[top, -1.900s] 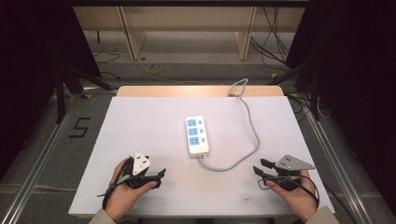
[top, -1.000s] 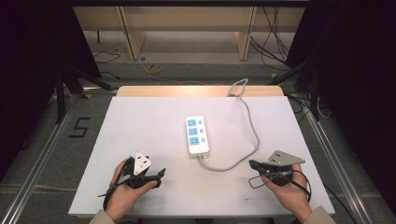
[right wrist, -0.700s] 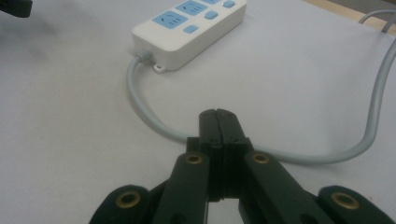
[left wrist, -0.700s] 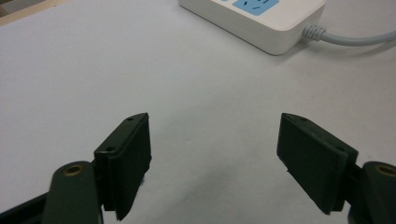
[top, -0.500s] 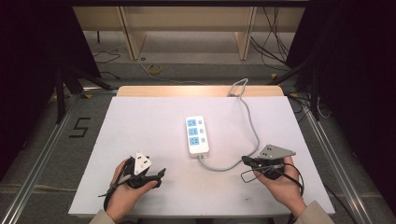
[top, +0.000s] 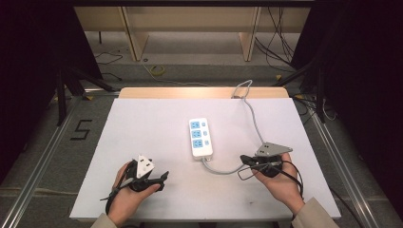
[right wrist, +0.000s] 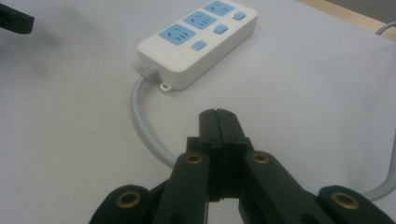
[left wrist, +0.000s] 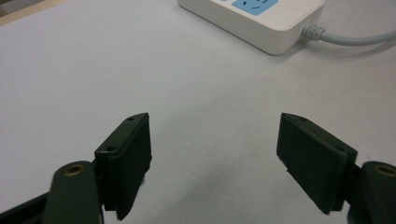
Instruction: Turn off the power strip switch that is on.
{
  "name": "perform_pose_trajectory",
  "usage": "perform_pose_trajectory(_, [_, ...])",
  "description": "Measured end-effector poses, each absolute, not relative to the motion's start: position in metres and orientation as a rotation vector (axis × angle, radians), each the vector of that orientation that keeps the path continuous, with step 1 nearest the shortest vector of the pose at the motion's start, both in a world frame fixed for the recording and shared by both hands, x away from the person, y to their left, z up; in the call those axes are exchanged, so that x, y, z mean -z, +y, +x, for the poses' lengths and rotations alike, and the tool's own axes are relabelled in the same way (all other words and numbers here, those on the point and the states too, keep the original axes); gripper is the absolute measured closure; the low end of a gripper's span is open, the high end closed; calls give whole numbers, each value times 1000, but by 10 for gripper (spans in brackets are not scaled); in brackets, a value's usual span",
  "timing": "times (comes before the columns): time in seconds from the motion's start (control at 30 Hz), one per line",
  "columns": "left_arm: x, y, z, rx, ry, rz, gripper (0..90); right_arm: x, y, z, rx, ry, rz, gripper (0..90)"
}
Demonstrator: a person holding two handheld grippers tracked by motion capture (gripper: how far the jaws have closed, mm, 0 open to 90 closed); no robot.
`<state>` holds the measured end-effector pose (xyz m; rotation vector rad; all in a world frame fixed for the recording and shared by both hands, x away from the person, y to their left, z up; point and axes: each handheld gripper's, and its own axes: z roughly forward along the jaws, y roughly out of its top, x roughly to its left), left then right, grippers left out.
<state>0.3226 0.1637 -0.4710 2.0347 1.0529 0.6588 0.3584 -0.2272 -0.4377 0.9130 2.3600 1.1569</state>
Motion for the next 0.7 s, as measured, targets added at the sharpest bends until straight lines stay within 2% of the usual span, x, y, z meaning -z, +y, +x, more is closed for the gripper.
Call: perform_pose_trajectory(0.7, [471,163,323,-658,1052,2029,265,433,-214,375,-1140,2374,918,900])
